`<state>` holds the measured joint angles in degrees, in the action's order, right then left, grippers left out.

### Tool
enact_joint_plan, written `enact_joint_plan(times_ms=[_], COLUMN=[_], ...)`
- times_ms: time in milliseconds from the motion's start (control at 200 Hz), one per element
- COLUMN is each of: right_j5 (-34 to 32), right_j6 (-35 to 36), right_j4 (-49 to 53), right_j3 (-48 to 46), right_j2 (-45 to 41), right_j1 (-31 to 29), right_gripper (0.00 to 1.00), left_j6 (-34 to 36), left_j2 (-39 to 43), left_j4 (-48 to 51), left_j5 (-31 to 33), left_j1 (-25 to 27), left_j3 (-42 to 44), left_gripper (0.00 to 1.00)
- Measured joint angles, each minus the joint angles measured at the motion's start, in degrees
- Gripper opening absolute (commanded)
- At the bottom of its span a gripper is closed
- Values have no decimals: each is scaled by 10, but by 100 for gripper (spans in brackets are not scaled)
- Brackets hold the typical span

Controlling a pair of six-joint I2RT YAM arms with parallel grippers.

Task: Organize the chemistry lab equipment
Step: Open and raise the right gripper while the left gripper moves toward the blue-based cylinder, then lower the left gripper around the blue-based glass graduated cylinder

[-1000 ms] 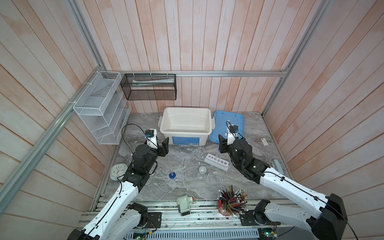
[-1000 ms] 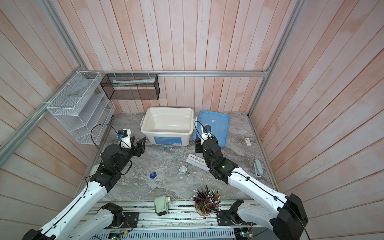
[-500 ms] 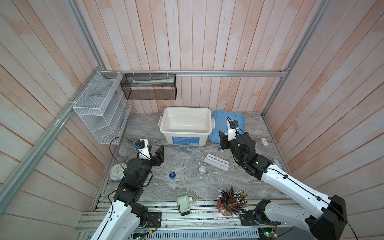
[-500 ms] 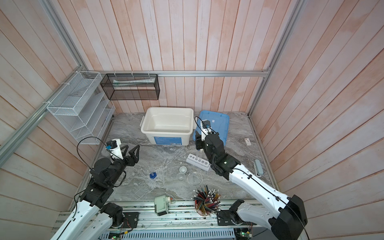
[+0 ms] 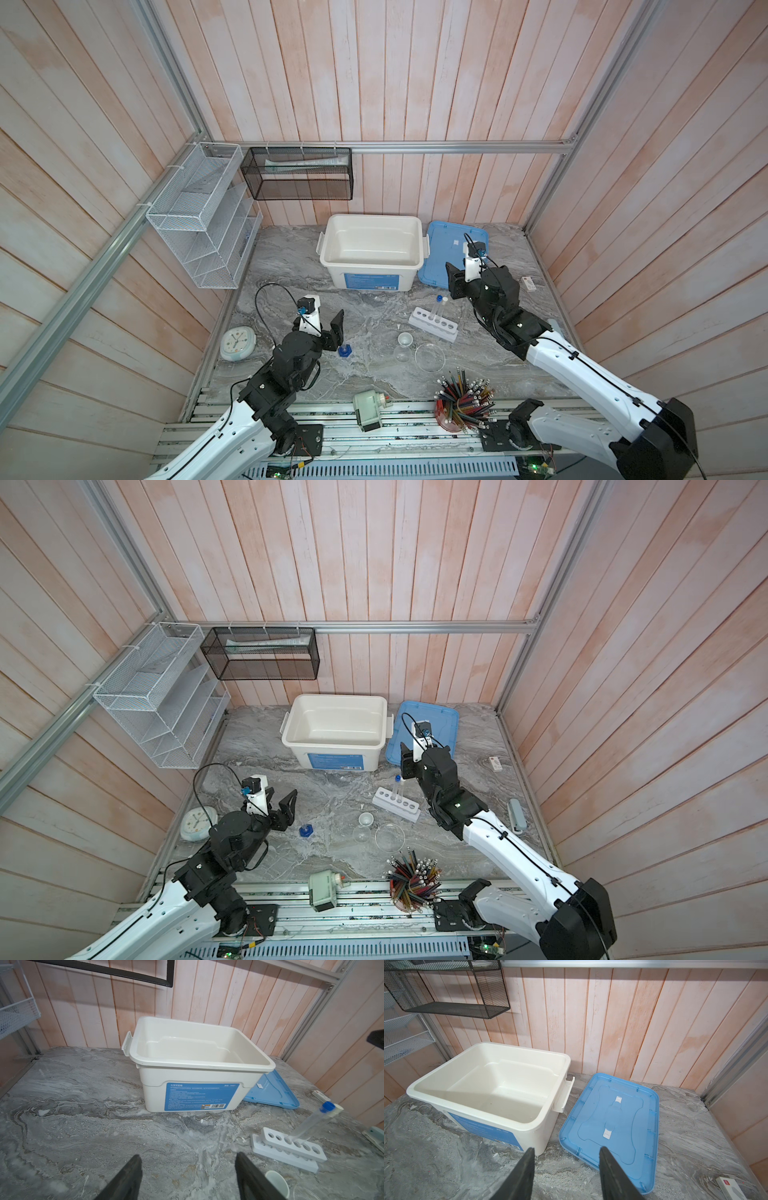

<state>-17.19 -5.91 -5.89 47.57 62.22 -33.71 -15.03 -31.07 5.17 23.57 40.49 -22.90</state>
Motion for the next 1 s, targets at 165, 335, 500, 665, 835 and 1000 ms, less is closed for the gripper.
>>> enact_joint_plan(times_ms=[165,335,500,665,835,1000], right_j5=[23,36,43,53,59,64], right_j6=[-1,-3,-5,-5,-5,-7], right_j4=[-6,-12,-18,-18,-19,-23], right_j3=[-14,-21,-28,-29,-29,-29], right_j2=[0,2,2,2,3,7], right_j1=[18,26,35,45,50,50], right_gripper=[51,51,51,51,51,50], left_j6=[-9,-33,-54,-72,-75,-77], left_j2=[50,54,29,23,2,-44], left_j4=[6,6,-2,-27,-51,-87], left_j5=[40,67,88,103,115,123], left_j1=[33,62,90,117,132,132], left_j3=[25,52,78,113,126,127], left_gripper=[72,72,72,72,72,69])
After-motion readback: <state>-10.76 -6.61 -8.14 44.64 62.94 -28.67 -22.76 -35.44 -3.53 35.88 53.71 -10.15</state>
